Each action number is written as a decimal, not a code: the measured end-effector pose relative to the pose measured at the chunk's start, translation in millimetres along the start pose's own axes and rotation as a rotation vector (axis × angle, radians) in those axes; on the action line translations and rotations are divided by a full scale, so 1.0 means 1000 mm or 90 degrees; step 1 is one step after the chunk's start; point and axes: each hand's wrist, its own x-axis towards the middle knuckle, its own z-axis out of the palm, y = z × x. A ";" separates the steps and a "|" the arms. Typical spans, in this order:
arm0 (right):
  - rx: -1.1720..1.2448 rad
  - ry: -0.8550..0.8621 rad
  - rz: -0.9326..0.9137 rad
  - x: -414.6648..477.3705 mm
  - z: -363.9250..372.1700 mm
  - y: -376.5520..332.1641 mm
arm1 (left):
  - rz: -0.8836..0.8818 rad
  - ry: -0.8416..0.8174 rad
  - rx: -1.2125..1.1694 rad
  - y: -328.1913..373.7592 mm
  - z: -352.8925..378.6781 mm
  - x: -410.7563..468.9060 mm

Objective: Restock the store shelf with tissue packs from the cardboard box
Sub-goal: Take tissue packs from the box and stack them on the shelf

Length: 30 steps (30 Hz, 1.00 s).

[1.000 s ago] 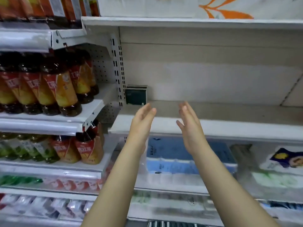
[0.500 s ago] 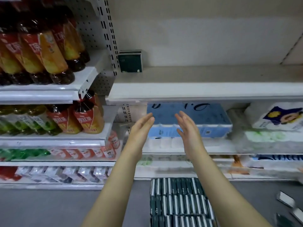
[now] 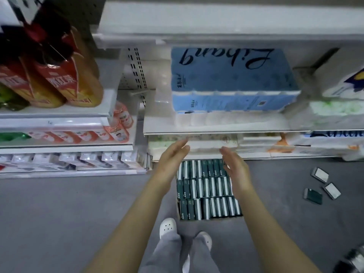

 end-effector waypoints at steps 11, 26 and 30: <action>-0.189 -0.048 0.220 0.060 -0.059 0.204 | -0.192 -0.017 0.045 -0.200 0.037 0.062; -0.444 -0.057 0.374 0.150 -0.059 0.441 | -0.327 0.042 0.018 -0.421 0.031 0.124; -0.454 -0.083 0.382 0.158 -0.057 0.463 | -0.326 0.027 0.004 -0.439 0.025 0.129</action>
